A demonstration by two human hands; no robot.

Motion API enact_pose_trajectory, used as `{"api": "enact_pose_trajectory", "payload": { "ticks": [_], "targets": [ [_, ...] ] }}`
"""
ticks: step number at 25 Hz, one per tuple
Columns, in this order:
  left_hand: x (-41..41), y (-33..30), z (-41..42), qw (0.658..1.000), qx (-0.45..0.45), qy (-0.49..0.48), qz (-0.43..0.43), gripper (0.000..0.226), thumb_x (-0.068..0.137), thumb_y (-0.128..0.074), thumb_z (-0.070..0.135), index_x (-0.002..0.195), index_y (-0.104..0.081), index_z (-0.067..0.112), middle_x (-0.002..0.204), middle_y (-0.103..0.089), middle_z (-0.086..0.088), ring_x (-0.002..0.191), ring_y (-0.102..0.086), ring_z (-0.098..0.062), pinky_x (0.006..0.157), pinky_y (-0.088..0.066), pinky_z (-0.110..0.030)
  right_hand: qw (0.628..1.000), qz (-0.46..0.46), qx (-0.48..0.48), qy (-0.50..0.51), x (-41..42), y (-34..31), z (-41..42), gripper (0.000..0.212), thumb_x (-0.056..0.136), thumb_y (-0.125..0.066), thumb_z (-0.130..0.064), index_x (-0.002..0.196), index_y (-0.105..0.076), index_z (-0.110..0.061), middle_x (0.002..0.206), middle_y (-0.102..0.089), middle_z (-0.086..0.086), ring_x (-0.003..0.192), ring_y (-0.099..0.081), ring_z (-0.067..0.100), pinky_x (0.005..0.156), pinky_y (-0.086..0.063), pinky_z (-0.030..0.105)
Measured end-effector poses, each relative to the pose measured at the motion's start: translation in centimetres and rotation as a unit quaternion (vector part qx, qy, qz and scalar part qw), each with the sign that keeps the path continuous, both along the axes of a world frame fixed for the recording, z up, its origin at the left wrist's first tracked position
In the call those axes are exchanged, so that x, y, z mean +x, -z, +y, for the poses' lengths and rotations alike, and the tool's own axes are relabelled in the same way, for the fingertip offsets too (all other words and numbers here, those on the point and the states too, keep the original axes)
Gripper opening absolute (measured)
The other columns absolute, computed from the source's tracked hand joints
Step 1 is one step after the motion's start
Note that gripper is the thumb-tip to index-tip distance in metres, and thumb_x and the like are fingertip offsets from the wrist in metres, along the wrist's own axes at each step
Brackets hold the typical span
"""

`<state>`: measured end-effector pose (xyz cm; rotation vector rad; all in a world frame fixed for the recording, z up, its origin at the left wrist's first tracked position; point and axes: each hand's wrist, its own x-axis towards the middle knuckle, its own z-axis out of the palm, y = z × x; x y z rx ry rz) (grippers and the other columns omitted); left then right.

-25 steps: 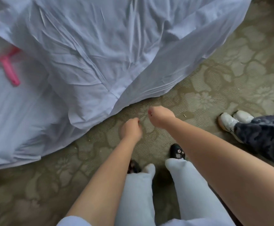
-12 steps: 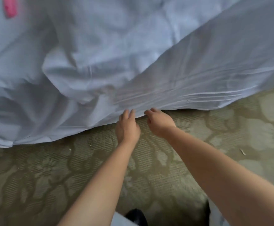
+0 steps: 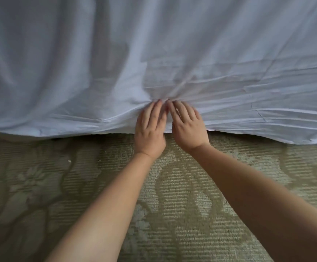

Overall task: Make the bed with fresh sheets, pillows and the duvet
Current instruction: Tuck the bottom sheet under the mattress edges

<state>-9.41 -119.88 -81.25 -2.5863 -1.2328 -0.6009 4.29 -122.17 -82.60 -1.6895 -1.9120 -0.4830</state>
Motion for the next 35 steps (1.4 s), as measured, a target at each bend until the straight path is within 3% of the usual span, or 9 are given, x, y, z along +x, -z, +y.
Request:
{"api": "enact_pose_trajectory", "payload": {
  "ticks": [8, 12, 14, 16, 18, 23, 25, 30, 35],
  "targets": [
    [-3.8, 1.2, 0.8, 0.998, 0.026, -0.017, 0.052, 0.039, 0.073, -0.051, 0.006, 0.106, -0.069, 0.013, 0.134, -0.054, -0.012, 0.12, -0.04, -0.027, 0.095, -0.038, -0.042, 0.994, -0.106, 0.017, 0.023, 0.0, 2.0, 1.0, 0.062, 0.069, -0.063, -0.01, 0.129, -0.048, -0.013, 0.118, -0.049, 0.014, 0.099, -0.049, 0.032, 0.081, -0.04, 0.039],
    [-4.0, 1.1, 1.1, 0.994, -0.001, -0.112, 0.001, 0.052, 0.056, -0.07, -0.006, 0.105, -0.069, 0.013, 0.114, -0.06, -0.014, 0.1, -0.053, -0.031, 0.079, -0.05, -0.039, 0.942, 0.093, -0.309, 0.089, -2.4, 1.7, -0.2, 0.033, 0.092, -0.051, -0.018, 0.125, -0.051, -0.012, 0.106, -0.063, 0.006, 0.084, -0.06, 0.025, 0.059, -0.041, 0.028],
    [-3.9, 0.6, 1.9, 0.997, 0.01, -0.08, 0.01, 0.055, 0.052, -0.074, -0.011, 0.102, -0.069, 0.012, 0.106, -0.062, -0.014, 0.09, -0.06, -0.034, 0.075, -0.052, -0.04, 0.846, 0.36, -0.364, 0.145, -3.3, 0.8, 0.7, 0.028, 0.095, -0.051, -0.028, 0.118, -0.057, -0.012, 0.107, -0.064, 0.005, 0.091, -0.062, 0.026, 0.067, -0.046, 0.031],
    [-3.6, 0.1, 2.4, 0.997, 0.007, -0.075, 0.004, 0.054, 0.051, -0.074, -0.012, 0.099, -0.069, 0.012, 0.097, -0.061, -0.013, 0.083, -0.061, -0.033, 0.07, -0.052, -0.038, 0.639, 0.665, -0.328, 0.205, -4.0, -1.0, 1.8, 0.019, 0.091, -0.06, -0.028, 0.098, -0.061, -0.011, 0.093, -0.064, 0.006, 0.078, -0.06, 0.023, 0.065, -0.049, 0.032],
    [-3.5, -0.1, 2.3, 0.997, -0.009, -0.08, -0.002, 0.053, 0.052, -0.076, -0.009, 0.1, -0.068, 0.012, 0.094, -0.06, -0.012, 0.081, -0.062, -0.032, 0.069, -0.052, -0.036, 0.48, 0.796, -0.282, 0.239, -5.4, -1.9, 2.1, 0.017, 0.088, -0.066, -0.024, 0.09, -0.06, -0.008, 0.081, -0.059, 0.005, 0.062, -0.05, 0.016, 0.053, -0.041, 0.026],
    [-4.1, -0.6, 1.7, 0.994, -0.058, -0.083, 0.032, 0.053, 0.07, -0.071, -0.002, 0.121, -0.06, 0.012, 0.118, -0.059, -0.009, 0.11, -0.056, -0.03, 0.094, -0.042, -0.04, 0.405, 0.867, -0.193, 0.218, -7.7, -4.0, 1.9, 0.027, 0.083, -0.07, -0.019, 0.106, -0.063, -0.006, 0.09, -0.057, 0.006, 0.073, -0.05, 0.016, 0.062, -0.041, 0.023],
    [-4.4, -0.9, 1.6, 0.992, -0.069, -0.102, 0.036, 0.047, 0.081, -0.066, 0.007, 0.127, -0.057, 0.011, 0.126, -0.057, -0.006, 0.12, -0.05, -0.027, 0.101, -0.033, -0.039, 0.398, 0.872, -0.191, 0.211, -7.8, -5.0, 1.8, 0.026, 0.084, -0.069, -0.018, 0.106, -0.061, -0.007, 0.09, -0.056, 0.006, 0.067, -0.048, 0.014, 0.059, -0.04, 0.022],
    [-4.7, -1.3, 1.1, 0.989, -0.088, -0.115, 0.019, 0.042, 0.089, -0.062, 0.02, 0.131, -0.056, 0.014, 0.13, -0.058, -0.001, 0.123, -0.047, -0.023, 0.101, -0.028, -0.035, 0.537, 0.748, -0.322, 0.218, -6.3, -7.4, 1.7, 0.035, 0.101, -0.035, -0.005, 0.135, -0.043, -0.001, 0.13, -0.052, 0.015, 0.099, -0.056, 0.017, 0.05, -0.035, -0.002],
    [-4.5, -2.5, 1.2, 0.991, 0.018, -0.112, -0.066, 0.025, 0.07, -0.076, 0.011, 0.094, -0.07, 0.016, 0.089, -0.068, -0.002, 0.085, -0.064, -0.026, 0.076, -0.046, -0.034, 0.638, 0.75, -0.063, 0.162, -9.0, -8.1, 1.3, 0.012, 0.094, -0.044, -0.01, 0.084, -0.052, -0.009, 0.084, -0.054, 0.005, 0.083, -0.052, 0.025, 0.079, -0.043, 0.032]
  ]
}}
